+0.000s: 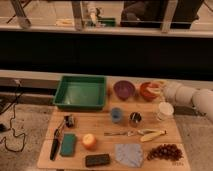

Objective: Place pepper in paper cup

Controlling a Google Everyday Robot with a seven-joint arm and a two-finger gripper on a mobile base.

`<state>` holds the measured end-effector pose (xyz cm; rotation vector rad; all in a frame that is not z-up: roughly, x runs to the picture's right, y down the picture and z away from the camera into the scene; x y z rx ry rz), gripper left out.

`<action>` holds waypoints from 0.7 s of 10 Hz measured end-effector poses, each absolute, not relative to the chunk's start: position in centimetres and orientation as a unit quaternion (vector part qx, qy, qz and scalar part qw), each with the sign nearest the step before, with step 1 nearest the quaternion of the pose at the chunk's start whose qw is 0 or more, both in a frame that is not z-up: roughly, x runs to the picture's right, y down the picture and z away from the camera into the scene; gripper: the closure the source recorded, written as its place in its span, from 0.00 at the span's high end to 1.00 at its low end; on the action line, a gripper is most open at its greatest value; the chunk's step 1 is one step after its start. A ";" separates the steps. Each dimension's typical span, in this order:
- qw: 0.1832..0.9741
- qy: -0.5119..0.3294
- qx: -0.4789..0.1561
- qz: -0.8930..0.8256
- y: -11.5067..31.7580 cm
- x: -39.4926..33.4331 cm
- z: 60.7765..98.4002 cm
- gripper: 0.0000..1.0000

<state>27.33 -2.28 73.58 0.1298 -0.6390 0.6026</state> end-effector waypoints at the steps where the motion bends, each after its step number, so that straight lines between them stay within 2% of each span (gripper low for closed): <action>1: 0.902 -0.305 0.068 0.298 -2.3 28.2 73.5 0.07; 7: 0.903 -0.287 0.068 0.311 -1.1 29.5 73.3 0.07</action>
